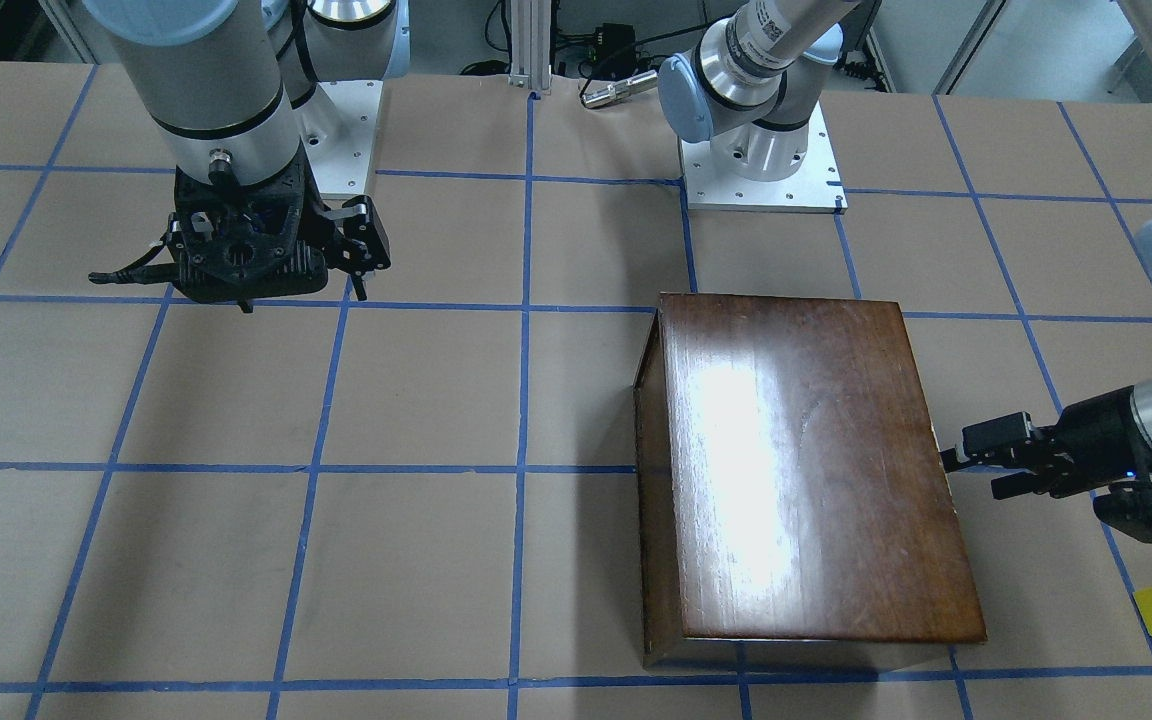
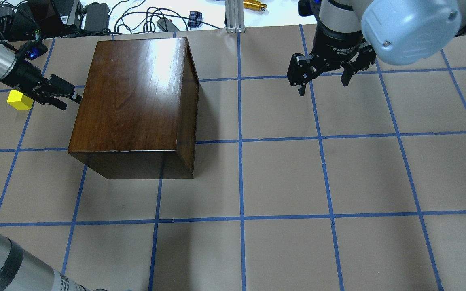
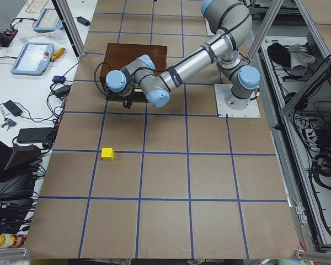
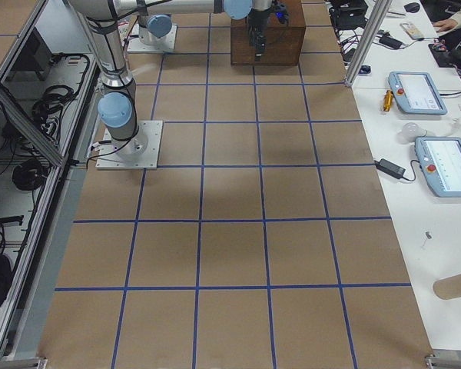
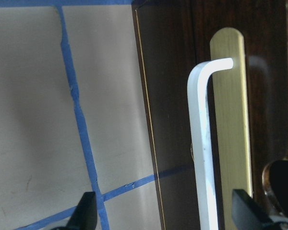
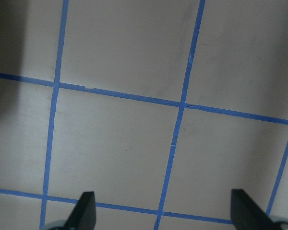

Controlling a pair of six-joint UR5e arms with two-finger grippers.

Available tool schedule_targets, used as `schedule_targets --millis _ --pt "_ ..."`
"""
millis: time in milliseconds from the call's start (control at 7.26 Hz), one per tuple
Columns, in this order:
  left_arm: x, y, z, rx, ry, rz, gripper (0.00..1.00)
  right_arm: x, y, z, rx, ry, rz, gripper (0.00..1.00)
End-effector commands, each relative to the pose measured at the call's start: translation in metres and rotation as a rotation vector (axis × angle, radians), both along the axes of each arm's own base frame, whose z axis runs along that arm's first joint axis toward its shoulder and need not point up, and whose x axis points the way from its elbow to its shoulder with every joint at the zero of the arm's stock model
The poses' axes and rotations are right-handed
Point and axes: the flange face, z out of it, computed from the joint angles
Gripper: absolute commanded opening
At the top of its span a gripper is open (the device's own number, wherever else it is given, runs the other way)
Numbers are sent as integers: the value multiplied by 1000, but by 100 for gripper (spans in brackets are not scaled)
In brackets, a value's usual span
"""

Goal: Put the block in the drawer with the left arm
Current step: 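Hook the left gripper onto the white drawer handle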

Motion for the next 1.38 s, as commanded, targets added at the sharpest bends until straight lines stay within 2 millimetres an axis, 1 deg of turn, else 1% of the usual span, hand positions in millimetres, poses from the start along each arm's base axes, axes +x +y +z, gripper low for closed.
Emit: schedule_targets --millis 0,551,964,1102,1240 --pt "-10 -6 -12 15 6 -17 100 0 0 0 0 0 -1 100" --pt "-6 -11 -28 21 7 -12 100 0 0 0 0 0 1 100" --pt "0 -9 -25 21 -3 -9 100 0 0 0 0 0 1 100" --pt "10 -6 -26 24 -5 7 100 0 0 0 0 0 1 100" --pt "28 0 -27 25 -1 35 100 0 0 0 0 0 1 100"
